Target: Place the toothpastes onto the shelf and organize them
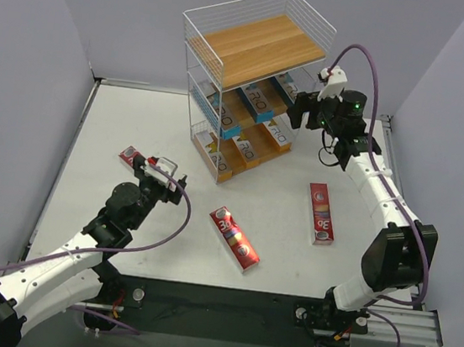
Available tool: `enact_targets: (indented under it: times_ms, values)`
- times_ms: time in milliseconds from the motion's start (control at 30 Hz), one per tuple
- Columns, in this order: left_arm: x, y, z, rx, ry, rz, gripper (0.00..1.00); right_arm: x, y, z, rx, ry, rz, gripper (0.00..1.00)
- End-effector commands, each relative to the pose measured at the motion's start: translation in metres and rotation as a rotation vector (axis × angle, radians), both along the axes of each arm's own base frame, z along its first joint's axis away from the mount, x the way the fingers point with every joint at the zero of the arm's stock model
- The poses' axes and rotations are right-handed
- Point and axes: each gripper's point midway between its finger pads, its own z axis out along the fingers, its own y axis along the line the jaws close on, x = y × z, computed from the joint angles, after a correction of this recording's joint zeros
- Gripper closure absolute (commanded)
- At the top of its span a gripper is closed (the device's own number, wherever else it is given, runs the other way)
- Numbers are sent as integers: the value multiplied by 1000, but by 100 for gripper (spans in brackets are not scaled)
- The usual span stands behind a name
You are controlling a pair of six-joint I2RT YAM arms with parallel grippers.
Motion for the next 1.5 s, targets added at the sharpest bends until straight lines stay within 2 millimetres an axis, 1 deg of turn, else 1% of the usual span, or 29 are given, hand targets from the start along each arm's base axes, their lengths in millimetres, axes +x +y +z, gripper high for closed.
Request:
enact_targets:
  times_ms: [0, 67, 100, 267, 300, 367, 400, 500, 567, 700, 733, 867, 1000, 1233, 1267, 1333, 1400, 1433, 1467]
  values:
    - [3, 1, 15, -27, -45, 8, 3, 8, 1, 32, 70, -117, 16, 24]
    - [3, 1, 15, -27, -45, 10, 3, 12, 1, 28, 74, -111, 18, 26]
    - [3, 1, 14, -26, -44, 10, 3, 14, 2, 30, 79, -117, 19, 26]
    - [4, 0, 11, -21, -36, 10, 3, 19, 3, 27, 85, -121, 29, 39]
    - [5, 1, 11, -21, -36, 11, 3, 21, 3, 29, 86, -127, 31, 43]
    - [5, 1, 10, -18, -36, 14, 3, 23, 3, 30, 87, -127, 37, 47]
    - [5, 2, 10, -16, -35, 17, 3, 24, 4, 32, 87, -132, 40, 51]
    - [6, 2, 10, -13, -36, 22, 3, 28, 6, 35, 91, -141, 45, 56]
    - [6, 3, 9, -9, -36, 23, 3, 32, 6, 38, 93, -154, 44, 57]
    - [8, 3, 8, -4, -33, 26, 3, 39, 7, 39, 88, -155, 40, 57]
    - [8, 3, 8, -5, -32, 28, 3, 40, 7, 43, 86, -163, 41, 57]
    - [9, 4, 9, -6, -34, 32, 3, 44, 9, 42, 67, -168, 37, 56]
    - [9, 5, 8, -3, -33, 34, 3, 50, 2, 41, 41, -178, -11, 56]
    - [9, 5, 8, -3, -33, 34, 3, 51, -5, 35, 15, -174, -53, 55]
    - [9, 5, 8, -3, -33, 34, 3, 52, -5, 35, 13, -175, -54, 50]
    - [9, 5, 8, -3, -33, 32, 3, 52, -7, 32, 10, -166, -60, 44]
    - [9, 5, 7, -3, -32, 32, 3, 50, -6, 32, 11, -166, -60, 39]
    - [9, 5, 7, -3, -32, 32, 3, 49, -6, 33, 14, -165, -61, 34]
    - [9, 5, 8, -3, -33, 32, 3, 47, -6, 37, 17, -171, -58, 32]
